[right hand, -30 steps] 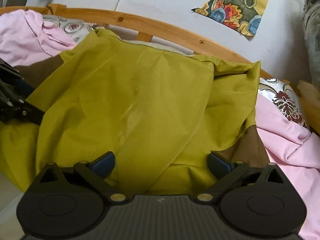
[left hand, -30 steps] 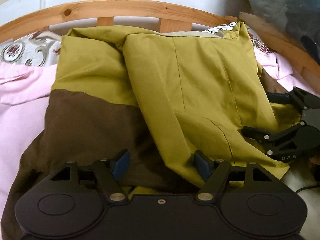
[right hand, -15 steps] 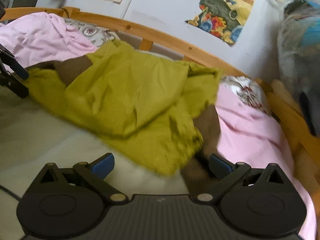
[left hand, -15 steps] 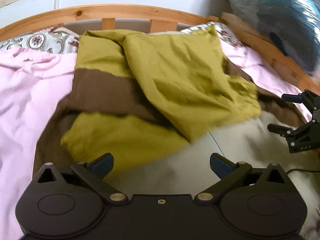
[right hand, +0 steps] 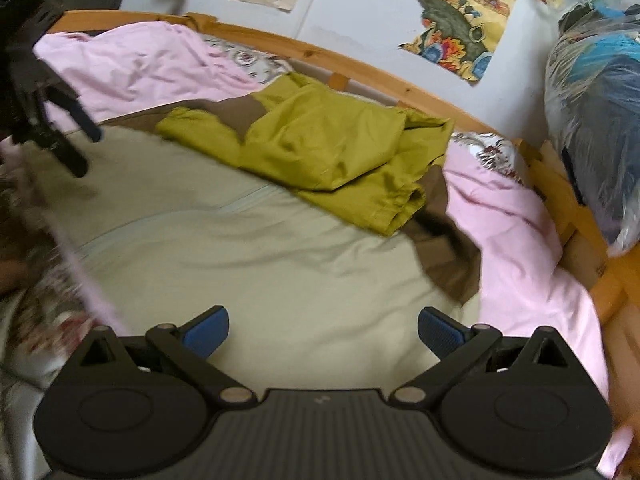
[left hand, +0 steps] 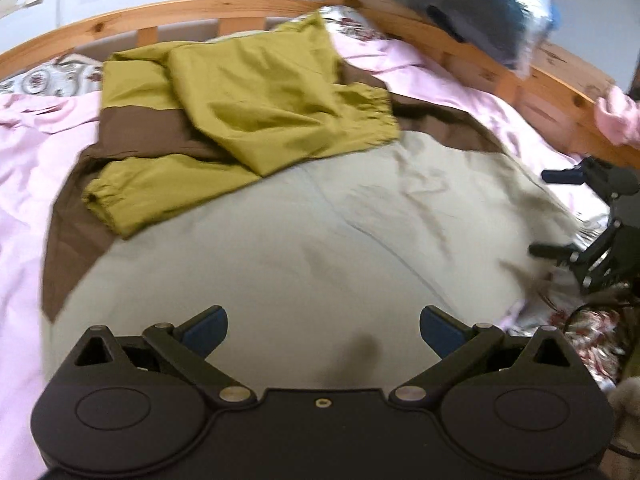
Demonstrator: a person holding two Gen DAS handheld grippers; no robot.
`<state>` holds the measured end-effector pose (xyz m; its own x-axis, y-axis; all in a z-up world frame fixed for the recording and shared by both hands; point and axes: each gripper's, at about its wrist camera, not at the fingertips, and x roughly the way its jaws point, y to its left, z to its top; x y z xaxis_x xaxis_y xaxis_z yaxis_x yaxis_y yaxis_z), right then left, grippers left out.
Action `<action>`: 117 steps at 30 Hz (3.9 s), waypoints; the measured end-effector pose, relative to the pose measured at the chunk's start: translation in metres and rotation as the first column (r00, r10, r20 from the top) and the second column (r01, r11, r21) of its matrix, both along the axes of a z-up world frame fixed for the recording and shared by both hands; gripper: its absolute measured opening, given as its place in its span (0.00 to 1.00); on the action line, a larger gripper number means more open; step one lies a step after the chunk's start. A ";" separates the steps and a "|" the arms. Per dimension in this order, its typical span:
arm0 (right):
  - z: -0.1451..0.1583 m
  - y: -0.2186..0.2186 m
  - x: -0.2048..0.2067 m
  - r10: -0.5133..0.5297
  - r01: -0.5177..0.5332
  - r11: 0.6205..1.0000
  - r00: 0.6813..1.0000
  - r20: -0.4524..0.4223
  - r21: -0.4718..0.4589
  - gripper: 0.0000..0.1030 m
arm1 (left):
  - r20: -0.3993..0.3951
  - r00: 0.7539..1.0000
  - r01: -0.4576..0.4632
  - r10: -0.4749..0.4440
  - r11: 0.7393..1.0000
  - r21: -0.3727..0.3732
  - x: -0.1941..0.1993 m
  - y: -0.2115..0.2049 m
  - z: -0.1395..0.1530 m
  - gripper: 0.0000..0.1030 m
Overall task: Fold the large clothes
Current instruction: 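Open both tools, release the folded fabric and withdraw, then move both tools to the edge of the khaki jacket body, then grasp the khaki body edge with the left tool while the right tool grips beside it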
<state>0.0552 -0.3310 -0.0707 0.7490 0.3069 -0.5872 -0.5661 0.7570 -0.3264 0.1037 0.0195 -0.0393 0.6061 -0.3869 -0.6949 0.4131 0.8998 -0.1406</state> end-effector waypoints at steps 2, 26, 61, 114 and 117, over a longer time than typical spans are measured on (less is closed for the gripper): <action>-0.007 0.005 -0.012 0.021 -0.020 0.999 1.000 0.009 -0.034 1.00 | -0.006 0.999 0.035 -0.035 0.999 -0.002 -0.005 -0.012 -0.004 0.99; -0.042 0.055 -0.014 0.160 -0.155 0.983 0.986 0.051 -0.100 1.00 | -0.053 0.985 0.170 -0.164 0.972 0.161 -0.003 -0.062 -0.029 0.99; 0.010 0.032 0.015 -0.058 0.005 0.970 0.975 0.214 0.242 0.99 | -0.016 0.991 0.133 -0.132 0.987 0.092 0.012 -0.074 0.005 0.77; 0.003 0.065 0.011 0.012 -0.040 0.989 0.981 0.193 0.140 0.07 | 0.136 0.976 0.106 -0.168 0.921 0.375 -0.015 -0.089 -0.004 0.50; 0.014 0.060 0.015 -0.003 -0.035 0.979 0.982 0.189 0.201 0.06 | 0.219 0.964 0.023 -0.153 0.865 0.502 -0.017 -0.107 -0.020 0.52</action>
